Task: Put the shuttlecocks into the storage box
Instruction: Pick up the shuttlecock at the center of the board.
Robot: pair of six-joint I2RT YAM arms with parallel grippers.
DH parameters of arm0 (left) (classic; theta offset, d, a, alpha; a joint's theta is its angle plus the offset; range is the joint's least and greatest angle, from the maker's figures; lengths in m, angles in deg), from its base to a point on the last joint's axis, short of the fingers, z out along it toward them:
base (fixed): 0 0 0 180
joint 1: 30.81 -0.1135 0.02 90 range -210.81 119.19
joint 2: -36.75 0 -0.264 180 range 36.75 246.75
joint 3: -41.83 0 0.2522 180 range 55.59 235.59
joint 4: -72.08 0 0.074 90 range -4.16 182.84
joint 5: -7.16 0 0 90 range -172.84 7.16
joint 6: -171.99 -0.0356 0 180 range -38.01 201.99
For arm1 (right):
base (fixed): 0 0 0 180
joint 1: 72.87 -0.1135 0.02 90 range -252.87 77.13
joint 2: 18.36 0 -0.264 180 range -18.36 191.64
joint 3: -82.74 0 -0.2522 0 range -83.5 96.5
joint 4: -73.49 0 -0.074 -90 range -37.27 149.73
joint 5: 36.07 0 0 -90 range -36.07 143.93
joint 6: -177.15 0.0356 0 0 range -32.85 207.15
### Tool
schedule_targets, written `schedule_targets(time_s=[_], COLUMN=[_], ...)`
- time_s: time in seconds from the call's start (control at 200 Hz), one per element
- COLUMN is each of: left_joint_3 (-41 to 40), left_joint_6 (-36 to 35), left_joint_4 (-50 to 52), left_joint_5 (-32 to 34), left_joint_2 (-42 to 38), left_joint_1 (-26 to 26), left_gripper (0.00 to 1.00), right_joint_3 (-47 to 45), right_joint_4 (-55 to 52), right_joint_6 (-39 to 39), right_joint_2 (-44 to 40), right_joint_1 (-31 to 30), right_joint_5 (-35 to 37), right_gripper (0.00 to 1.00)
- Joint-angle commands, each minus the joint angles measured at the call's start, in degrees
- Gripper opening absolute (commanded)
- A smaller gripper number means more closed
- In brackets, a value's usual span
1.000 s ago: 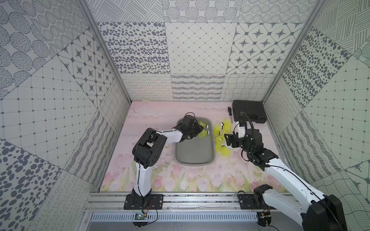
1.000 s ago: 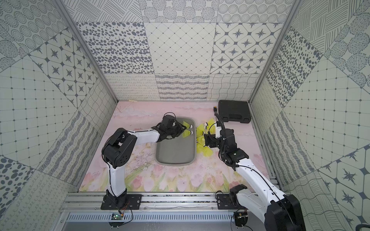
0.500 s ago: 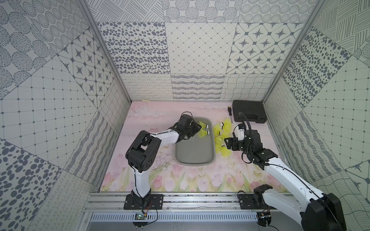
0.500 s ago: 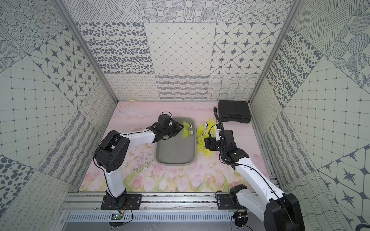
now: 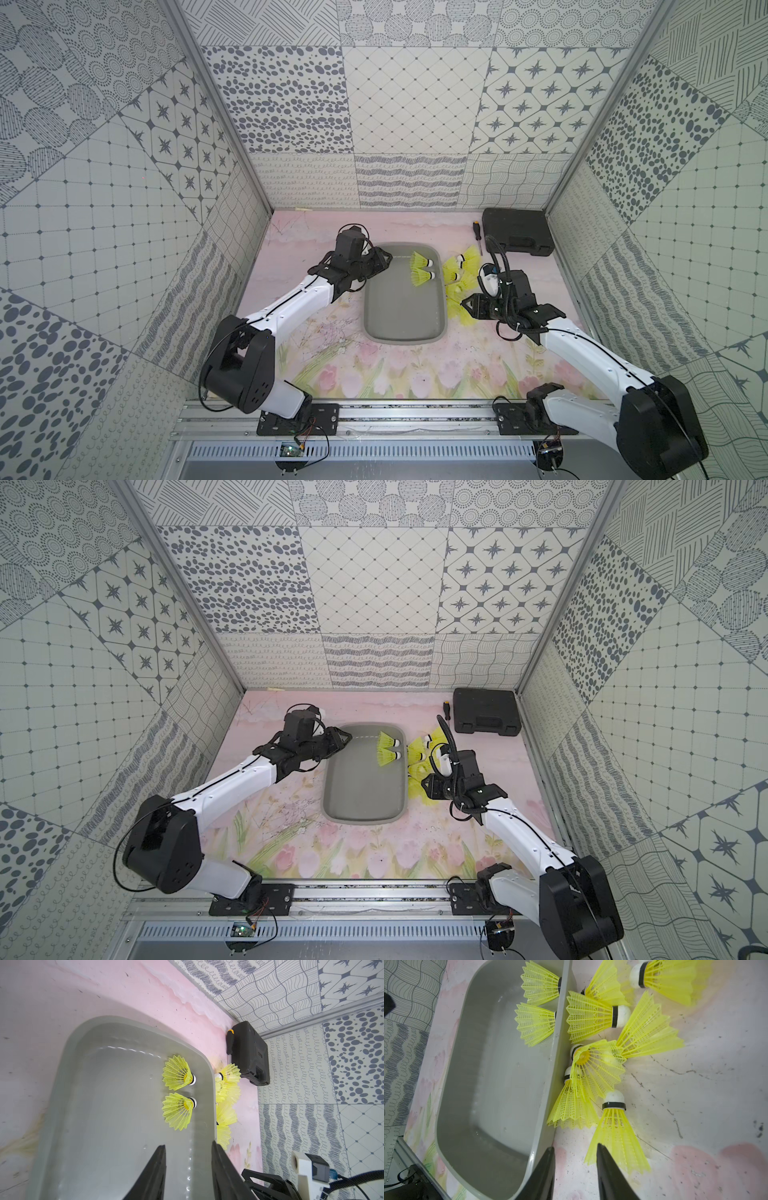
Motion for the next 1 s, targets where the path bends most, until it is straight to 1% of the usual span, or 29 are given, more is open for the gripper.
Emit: schedule_targets(time_s=[0.0,0.2,0.33,0.405,0.49,0.821,0.996], left_joint_3=[-2.28,-5.45,-5.81,-5.79,-5.81,-6.32,-6.58], left_joint_6=[-9.54,-9.44,-9.41,-9.39,-9.37,-9.36,-9.65], left_joint_4=[12.06,12.43,12.30,12.24,12.37,12.37,12.32], left_joint_5=[2.71,3.17,2.71,2.56,2.37,2.39,2.39], left_joint_2=[-6.60,-10.38,-10.31,-10.11,-9.84,-9.42,-9.15], left_joint_1=[-1.95,-3.26,-3.55,-3.64,-3.61,-3.64,-3.70], left_gripper=[0.40,0.41,0.41,0.41,0.41,0.41,0.41], right_joint_3=[2.02,2.67,3.13,3.50,4.30,6.80,7.10], right_joint_4=[1.63,2.00,2.71,1.94,-0.54,-9.62,-9.80], right_joint_6=[1.03,1.27,1.79,1.80,1.39,0.79,2.73], right_joint_2=[1.54,5.81,8.28,9.31,10.45,12.08,12.66], right_joint_1=[0.17,0.17,0.08,0.13,0.08,0.17,0.70], right_joint_5=[-2.65,-4.50,-5.22,-4.24,-1.62,13.69,17.29], right_gripper=[0.34,0.32,0.33,0.34,0.36,0.42,0.48])
